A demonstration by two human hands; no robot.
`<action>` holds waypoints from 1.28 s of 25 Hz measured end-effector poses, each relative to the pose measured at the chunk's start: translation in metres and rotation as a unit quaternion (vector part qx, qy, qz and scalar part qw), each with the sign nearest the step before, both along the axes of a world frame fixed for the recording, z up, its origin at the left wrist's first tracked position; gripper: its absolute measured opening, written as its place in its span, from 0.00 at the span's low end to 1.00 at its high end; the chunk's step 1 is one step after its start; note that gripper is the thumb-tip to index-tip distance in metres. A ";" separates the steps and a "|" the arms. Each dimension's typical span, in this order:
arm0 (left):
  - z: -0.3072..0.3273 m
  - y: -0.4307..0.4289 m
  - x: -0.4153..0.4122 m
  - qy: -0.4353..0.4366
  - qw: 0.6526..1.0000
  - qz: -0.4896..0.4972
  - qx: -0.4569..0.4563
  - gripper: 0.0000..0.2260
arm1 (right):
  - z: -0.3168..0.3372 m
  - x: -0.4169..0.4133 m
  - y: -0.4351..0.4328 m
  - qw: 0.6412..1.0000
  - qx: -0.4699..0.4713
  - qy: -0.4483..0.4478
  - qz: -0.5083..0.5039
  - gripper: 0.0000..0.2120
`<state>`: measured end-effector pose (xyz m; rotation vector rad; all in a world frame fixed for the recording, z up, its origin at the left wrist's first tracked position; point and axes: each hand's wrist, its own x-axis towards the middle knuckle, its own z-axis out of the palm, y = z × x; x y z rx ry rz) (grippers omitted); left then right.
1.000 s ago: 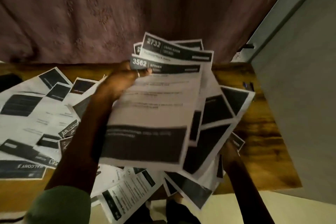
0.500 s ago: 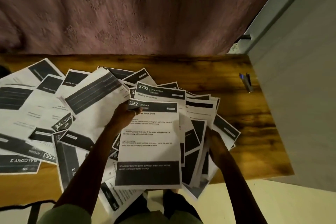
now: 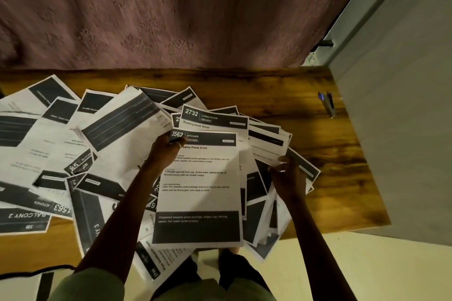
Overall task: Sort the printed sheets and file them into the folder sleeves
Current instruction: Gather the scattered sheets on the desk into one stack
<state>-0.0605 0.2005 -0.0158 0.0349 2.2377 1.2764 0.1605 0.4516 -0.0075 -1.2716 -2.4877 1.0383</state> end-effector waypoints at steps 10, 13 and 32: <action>-0.001 0.003 0.004 0.019 1.000 0.005 -0.023 0.13 | 0.065 0.029 0.052 0.988 0.152 0.014 0.014 0.06; -0.001 0.003 0.004 0.014 1.000 0.008 -0.027 0.13 | 0.114 0.043 0.061 0.970 0.236 0.057 -0.030 0.03; 0.006 0.003 0.009 0.035 0.998 -0.023 -0.044 0.10 | 0.174 0.090 0.028 0.879 0.021 0.353 -0.319 0.02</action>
